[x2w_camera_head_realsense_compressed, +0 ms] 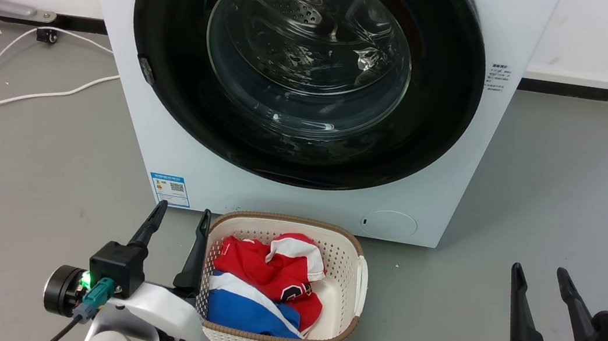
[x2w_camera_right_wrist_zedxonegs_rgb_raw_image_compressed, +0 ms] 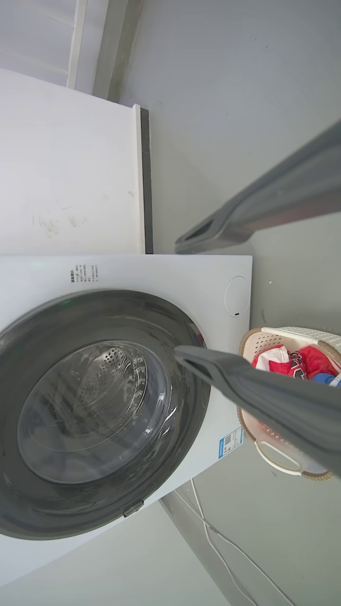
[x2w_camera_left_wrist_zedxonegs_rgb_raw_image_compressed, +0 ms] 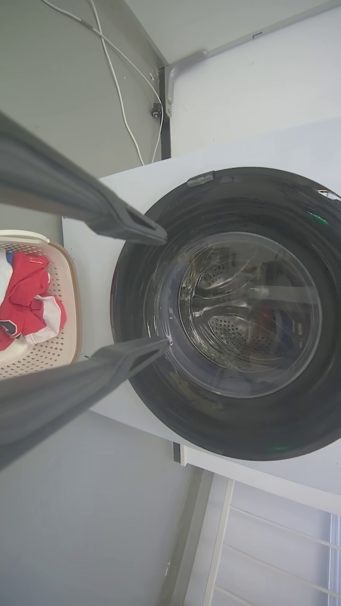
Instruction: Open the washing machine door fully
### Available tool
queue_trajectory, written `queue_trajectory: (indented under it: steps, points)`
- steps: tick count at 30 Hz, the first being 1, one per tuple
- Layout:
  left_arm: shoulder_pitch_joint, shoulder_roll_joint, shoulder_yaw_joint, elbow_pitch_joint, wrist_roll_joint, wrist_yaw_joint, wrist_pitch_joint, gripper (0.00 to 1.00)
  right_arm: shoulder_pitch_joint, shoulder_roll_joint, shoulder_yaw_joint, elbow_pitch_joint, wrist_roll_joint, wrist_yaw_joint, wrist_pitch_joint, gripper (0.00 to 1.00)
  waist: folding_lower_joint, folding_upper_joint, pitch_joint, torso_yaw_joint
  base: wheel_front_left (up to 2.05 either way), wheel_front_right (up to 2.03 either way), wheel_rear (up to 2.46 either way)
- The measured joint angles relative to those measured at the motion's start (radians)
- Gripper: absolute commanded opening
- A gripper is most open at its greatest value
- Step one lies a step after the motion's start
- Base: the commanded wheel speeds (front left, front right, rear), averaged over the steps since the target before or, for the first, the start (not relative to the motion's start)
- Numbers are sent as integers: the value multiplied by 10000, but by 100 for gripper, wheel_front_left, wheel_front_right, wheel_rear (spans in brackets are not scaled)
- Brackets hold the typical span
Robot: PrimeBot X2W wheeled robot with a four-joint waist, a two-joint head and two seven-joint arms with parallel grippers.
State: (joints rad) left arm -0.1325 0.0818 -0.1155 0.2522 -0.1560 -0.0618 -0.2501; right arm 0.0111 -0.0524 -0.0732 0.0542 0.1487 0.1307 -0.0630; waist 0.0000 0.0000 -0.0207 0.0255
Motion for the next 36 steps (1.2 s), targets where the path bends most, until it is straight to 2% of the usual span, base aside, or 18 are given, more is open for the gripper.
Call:
queue_trajectory:
  steps: [7,20,21,22,23,29,32,36]
  points:
    - [-9,-48,69,148,351,-59,-102,100,12,0,12,-67,-199,0,-121,100,0,0,-24,-1,0,0,0]
    - [-72,-173,198,435,253,-146,-128,100,53,2,8,-81,-21,0,-27,100,0,0,-43,22,0,0,0]
    - [-72,-182,198,445,242,-157,-128,100,53,2,13,-81,48,2,-23,77,0,0,-42,24,0,0,0]
    - [-72,-192,207,451,226,-171,-128,100,53,2,13,-81,48,0,-17,35,0,0,-40,26,0,0,0]
    - [-73,-199,217,460,224,-173,-128,100,53,2,15,-81,61,0,-8,0,0,0,-37,29,0,0,0]
    - [-84,-215,270,512,213,-192,-128,100,52,4,-31,-40,633,2,96,0,0,0,0,32,0,0,0]
    - [-102,-226,307,512,213,-190,-128,100,47,2,-36,96,2326,0,184,0,0,0,40,21,0,0,0]
    - [-115,-242,364,479,213,-188,-128,100,-77,6,128,148,5501,0,282,0,0,0,135,12,0,0,0]
